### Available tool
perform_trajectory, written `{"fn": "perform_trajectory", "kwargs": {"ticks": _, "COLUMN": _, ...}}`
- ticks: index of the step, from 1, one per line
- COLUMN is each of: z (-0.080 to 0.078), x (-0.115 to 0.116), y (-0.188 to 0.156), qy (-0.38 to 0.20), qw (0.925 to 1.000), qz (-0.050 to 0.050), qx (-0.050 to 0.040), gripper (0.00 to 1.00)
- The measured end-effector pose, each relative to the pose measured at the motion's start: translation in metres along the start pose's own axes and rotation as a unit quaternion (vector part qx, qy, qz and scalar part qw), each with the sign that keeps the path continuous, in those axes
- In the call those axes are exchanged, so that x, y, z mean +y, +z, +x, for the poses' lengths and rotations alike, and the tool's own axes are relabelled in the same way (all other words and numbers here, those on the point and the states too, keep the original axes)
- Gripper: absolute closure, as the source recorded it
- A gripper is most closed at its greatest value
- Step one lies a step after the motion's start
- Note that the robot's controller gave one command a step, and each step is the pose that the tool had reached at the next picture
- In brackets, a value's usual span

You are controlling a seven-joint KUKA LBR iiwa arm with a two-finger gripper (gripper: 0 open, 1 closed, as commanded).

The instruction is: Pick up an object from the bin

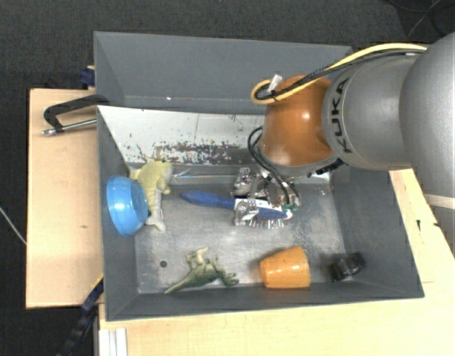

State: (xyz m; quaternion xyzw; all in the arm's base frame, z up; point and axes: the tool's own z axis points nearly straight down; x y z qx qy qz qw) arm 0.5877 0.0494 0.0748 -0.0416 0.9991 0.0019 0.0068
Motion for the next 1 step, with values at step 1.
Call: {"fn": "perform_trajectory", "kwargs": {"ticks": 1, "z": 0.0077, "x": -0.0069, "y": -0.1896, "qy": -0.117, "qw": 0.9931, "qz": 0.001, "qx": 0.0001, "gripper": 1.00}}
